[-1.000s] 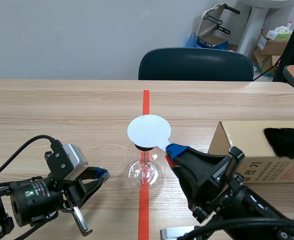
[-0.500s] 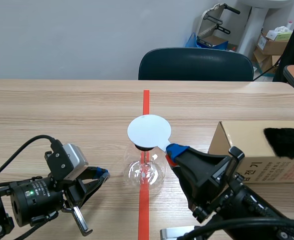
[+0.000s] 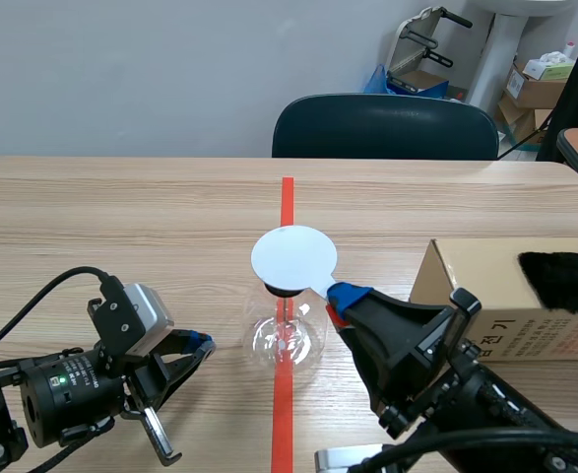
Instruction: Do the electroscope experiment
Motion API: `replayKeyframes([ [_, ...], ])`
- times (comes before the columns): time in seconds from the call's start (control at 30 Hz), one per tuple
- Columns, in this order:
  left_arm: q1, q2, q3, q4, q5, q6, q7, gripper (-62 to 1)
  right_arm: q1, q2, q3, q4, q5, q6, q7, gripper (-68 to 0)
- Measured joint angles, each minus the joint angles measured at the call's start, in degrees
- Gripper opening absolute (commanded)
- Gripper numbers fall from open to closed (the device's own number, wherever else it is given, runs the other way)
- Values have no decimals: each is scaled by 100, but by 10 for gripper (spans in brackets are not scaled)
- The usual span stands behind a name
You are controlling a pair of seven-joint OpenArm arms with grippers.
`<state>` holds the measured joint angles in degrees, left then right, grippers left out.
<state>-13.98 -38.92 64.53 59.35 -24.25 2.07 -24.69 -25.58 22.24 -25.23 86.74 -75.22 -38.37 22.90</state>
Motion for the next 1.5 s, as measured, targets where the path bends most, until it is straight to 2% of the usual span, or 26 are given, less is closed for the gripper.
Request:
replayKeyframes([
  [1.5, 0, 0, 0, 0, 0, 0, 0, -583, 0, 0, 0, 0, 0, 0, 0, -667],
])
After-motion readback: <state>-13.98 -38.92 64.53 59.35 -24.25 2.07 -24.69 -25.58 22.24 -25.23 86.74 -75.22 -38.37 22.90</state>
